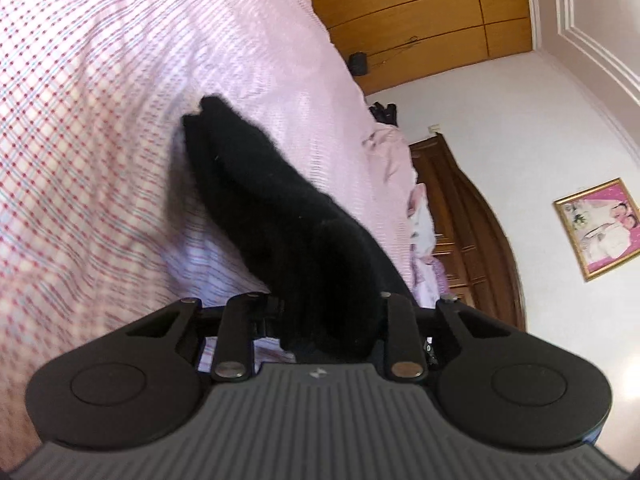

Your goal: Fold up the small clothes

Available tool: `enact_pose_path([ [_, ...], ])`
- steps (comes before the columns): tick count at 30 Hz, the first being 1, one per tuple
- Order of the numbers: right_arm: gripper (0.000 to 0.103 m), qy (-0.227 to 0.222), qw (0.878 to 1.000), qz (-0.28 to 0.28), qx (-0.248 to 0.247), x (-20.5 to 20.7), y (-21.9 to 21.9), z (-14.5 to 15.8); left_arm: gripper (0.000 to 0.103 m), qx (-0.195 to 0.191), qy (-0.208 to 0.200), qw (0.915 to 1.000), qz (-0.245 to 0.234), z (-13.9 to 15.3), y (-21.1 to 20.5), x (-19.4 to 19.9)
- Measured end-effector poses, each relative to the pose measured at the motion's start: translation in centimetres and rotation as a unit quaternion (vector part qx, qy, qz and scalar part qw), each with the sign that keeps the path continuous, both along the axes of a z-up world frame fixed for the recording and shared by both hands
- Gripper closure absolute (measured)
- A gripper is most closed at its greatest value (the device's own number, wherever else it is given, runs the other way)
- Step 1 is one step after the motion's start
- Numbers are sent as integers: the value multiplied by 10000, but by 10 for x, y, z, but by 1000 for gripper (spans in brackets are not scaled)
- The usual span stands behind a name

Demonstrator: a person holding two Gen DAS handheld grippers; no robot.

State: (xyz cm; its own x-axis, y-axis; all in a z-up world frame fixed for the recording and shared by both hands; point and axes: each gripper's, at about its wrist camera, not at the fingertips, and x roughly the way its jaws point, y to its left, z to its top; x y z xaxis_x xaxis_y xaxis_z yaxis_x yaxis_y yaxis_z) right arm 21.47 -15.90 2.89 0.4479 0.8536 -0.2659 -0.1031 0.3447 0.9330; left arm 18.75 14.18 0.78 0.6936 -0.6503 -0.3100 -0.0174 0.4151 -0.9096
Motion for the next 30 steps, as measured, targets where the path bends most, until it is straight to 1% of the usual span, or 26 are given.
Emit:
enact_pose_path([
  [4, 72, 91, 9999, -67, -45, -10, -12, 31, 73, -155, -35, 9999, 52, 31, -12, -10],
  [6, 72, 248, 9996, -154, -59, -14, -19, 42, 73, -91, -68, 9999, 38, 47, -22, -11],
  [9, 72, 346, 9990, -236, -153, -13, -29, 54, 75, 22, 9, 9999, 160, 66, -37, -10],
  [12, 73, 295, 9988, -327, -229, -9, -39, 63, 75, 199, 3, 9996, 198, 87, -54, -1],
  [16, 74, 95, 9986, -475, -203, 3, -56, 77, 76, 391, -166, 9990, 121, 115, -71, 30],
  [19, 75, -135, 9980, -585, -198, 26, -66, 91, 76, 592, -409, 9974, 81, 139, -83, 65],
  [22, 77, -383, 9966, -718, -142, 60, -76, 106, 77, 607, -669, 9959, 108, 155, -90, 110],
  [25, 79, -824, 9929, -855, -56, 96, -83, 125, 78, 602, -1015, 9930, 73, 177, -94, 152],
  [27, 79, -1184, 9886, -935, 33, 114, -88, 134, 78, 502, -1308, 9901, 80, 188, -97, 168],
  [28, 79, -1328, 9865, -956, 83, 119, -90, 136, 78, 532, -1488, 9874, 72, 192, -98, 172],
  [30, 79, -1568, 9830, -948, 121, 123, -93, 130, 78, 549, -1699, 9839, 41, 187, -101, 172],
])
